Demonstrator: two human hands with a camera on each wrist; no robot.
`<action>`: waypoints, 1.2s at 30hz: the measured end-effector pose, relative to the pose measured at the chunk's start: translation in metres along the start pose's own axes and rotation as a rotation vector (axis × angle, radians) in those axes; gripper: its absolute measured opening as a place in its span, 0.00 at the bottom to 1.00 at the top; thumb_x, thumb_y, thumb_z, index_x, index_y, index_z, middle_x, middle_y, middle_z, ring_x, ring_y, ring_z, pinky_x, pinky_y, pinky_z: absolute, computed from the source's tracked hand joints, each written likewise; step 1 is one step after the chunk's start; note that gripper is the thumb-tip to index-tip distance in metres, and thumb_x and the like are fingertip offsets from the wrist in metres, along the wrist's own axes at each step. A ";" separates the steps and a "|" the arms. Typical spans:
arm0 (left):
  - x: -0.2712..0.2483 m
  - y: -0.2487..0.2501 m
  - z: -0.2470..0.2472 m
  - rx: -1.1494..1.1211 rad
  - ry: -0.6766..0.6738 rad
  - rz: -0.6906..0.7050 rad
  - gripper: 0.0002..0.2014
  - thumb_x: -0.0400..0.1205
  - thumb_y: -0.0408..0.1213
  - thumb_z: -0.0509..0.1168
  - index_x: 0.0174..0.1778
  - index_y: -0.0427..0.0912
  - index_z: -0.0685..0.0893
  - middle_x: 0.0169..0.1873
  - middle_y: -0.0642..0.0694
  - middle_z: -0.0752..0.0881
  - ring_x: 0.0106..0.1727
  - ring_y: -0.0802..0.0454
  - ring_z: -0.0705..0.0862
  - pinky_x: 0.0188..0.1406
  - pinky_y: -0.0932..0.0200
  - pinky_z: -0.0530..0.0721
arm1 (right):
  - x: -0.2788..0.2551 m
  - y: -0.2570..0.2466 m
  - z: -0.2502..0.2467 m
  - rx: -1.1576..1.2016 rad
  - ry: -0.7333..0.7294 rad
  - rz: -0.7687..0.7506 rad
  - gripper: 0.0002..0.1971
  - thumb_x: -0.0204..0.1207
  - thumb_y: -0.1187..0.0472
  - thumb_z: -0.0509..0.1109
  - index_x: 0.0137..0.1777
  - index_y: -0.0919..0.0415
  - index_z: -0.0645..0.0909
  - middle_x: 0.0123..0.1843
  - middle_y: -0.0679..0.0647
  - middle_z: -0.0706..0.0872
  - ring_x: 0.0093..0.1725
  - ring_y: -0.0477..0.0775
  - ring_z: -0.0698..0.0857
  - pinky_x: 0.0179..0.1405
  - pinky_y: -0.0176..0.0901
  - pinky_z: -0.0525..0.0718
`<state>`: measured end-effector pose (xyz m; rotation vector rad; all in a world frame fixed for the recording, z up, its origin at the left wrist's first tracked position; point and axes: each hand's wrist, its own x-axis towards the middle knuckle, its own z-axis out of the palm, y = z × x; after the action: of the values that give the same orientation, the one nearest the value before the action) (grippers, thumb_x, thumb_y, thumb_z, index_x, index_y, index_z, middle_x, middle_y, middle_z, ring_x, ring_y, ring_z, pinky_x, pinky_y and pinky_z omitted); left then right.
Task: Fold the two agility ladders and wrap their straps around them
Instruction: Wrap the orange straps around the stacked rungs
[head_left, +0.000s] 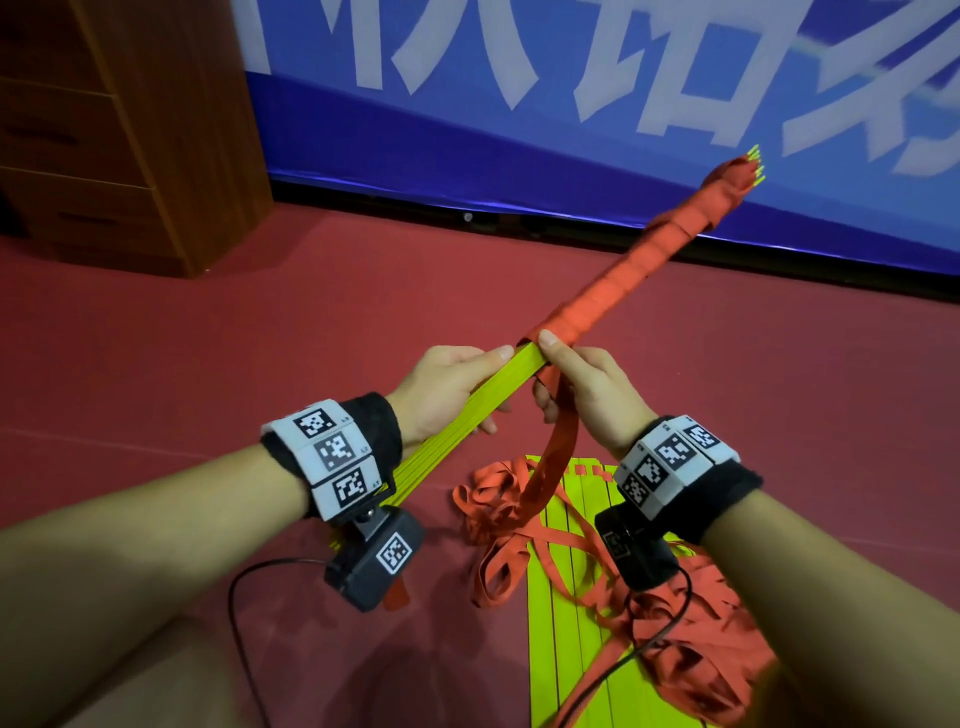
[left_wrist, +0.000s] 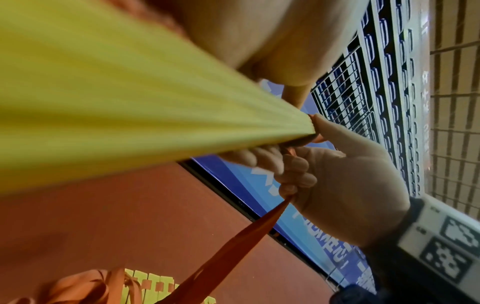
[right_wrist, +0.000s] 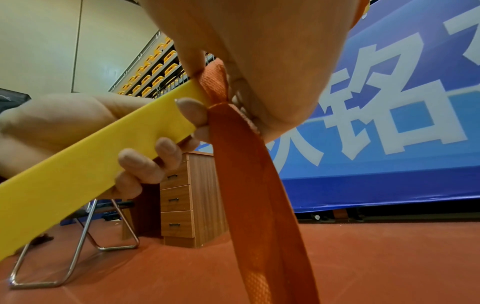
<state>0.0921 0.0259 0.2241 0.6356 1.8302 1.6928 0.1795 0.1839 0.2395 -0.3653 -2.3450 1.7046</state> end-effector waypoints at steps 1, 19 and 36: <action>0.001 -0.001 0.001 -0.004 0.016 0.020 0.18 0.89 0.48 0.64 0.52 0.33 0.86 0.35 0.36 0.87 0.24 0.47 0.82 0.25 0.61 0.80 | 0.000 -0.002 0.000 0.012 -0.001 0.001 0.26 0.90 0.46 0.60 0.38 0.66 0.82 0.27 0.53 0.84 0.25 0.50 0.81 0.30 0.40 0.82; 0.010 -0.012 -0.008 0.212 0.380 0.238 0.19 0.71 0.59 0.74 0.36 0.46 0.82 0.26 0.52 0.81 0.27 0.53 0.74 0.31 0.53 0.73 | 0.005 -0.001 -0.001 -0.081 -0.035 0.072 0.32 0.89 0.41 0.58 0.40 0.68 0.87 0.24 0.56 0.83 0.22 0.52 0.81 0.23 0.38 0.81; 0.005 -0.015 -0.008 0.421 0.395 0.293 0.14 0.72 0.43 0.83 0.43 0.58 0.85 0.37 0.61 0.88 0.41 0.61 0.86 0.44 0.65 0.80 | 0.009 0.007 -0.001 -0.128 -0.023 0.042 0.25 0.93 0.55 0.55 0.39 0.66 0.85 0.23 0.48 0.83 0.20 0.44 0.80 0.25 0.34 0.81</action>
<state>0.0837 0.0220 0.2089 0.8159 2.5183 1.7154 0.1721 0.1899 0.2338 -0.4222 -2.4879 1.5887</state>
